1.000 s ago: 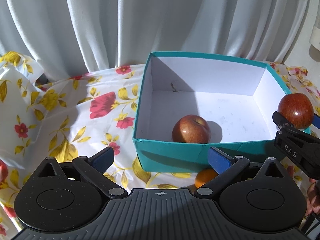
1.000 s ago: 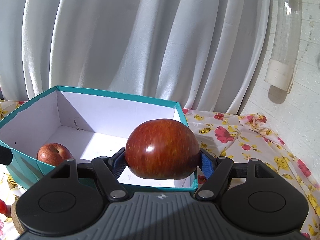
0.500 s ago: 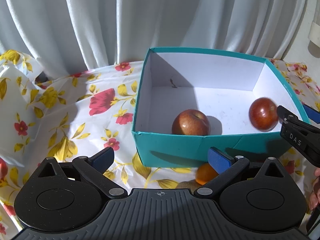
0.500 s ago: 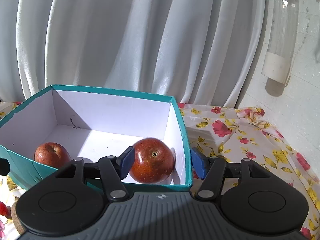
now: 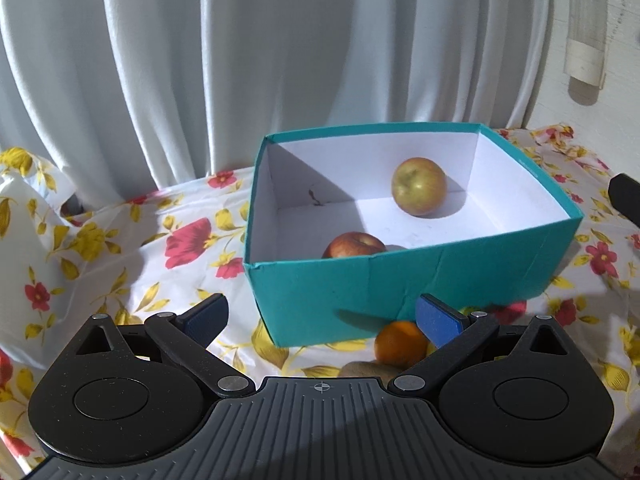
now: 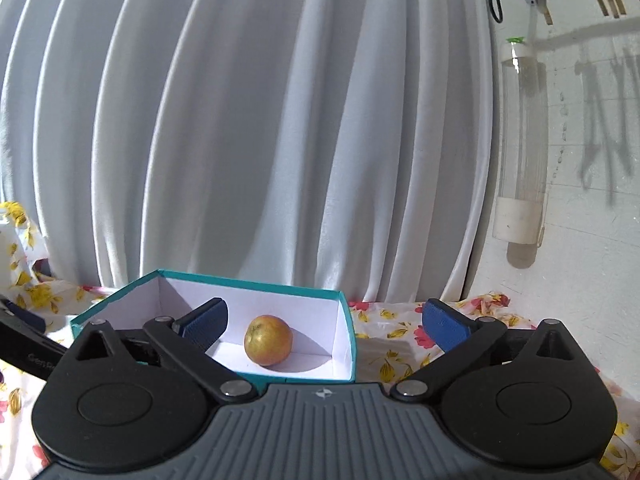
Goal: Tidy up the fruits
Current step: 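Move the left gripper to the brown kiwi and grasp it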
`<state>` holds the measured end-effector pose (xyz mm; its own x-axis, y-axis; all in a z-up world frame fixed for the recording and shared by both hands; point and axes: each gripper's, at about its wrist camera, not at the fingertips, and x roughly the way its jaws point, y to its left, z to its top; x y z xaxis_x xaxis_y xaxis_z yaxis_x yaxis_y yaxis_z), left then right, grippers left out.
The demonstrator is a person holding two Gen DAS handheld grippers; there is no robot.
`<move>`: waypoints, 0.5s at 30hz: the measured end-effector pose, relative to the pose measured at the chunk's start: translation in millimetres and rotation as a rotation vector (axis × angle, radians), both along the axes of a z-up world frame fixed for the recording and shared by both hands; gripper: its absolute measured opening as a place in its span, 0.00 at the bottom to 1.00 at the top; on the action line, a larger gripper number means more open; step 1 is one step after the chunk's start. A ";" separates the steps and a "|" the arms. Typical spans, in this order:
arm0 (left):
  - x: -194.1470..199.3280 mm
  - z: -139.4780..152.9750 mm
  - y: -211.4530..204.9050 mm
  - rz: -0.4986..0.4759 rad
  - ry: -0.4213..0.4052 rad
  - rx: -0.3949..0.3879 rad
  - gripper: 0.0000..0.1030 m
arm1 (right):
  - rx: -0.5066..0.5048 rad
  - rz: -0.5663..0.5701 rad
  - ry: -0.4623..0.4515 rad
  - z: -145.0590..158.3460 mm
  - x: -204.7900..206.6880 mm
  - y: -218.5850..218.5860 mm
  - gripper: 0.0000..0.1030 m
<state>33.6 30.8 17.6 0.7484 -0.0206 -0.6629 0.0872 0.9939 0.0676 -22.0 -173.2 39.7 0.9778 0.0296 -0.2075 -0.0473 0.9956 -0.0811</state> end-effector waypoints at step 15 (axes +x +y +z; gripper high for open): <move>-28.2 -42.6 -3.6 -0.052 0.090 -0.028 0.99 | 0.049 -0.034 0.182 -18.2 -28.4 0.8 1.00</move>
<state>5.3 27.3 -25.1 0.6834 -0.0773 -0.7259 0.1430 0.9893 0.0293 -50.5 -172.4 21.5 0.9248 0.0121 -0.3802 -0.0235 0.9994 -0.0255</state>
